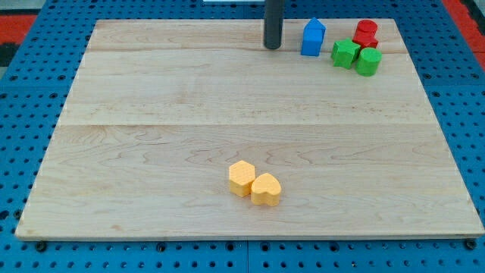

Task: Move the blue triangle closer to group of the blocks

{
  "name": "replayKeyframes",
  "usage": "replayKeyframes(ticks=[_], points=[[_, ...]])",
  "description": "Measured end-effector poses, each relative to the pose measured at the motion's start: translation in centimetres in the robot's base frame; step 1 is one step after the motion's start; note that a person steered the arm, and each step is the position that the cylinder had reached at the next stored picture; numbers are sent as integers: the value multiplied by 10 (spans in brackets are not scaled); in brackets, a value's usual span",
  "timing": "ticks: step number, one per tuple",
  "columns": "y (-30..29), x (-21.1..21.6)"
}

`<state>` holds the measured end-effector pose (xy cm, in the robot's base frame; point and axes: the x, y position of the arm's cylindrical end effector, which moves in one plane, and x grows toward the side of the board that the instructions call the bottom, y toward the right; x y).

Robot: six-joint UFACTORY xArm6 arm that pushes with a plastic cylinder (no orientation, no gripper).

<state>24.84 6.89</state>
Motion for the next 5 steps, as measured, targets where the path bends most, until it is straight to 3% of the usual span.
replayKeyframes(ticks=[1,2,3,5], points=[[56,-9],[1,-23],[12,-57],[47,-55]])
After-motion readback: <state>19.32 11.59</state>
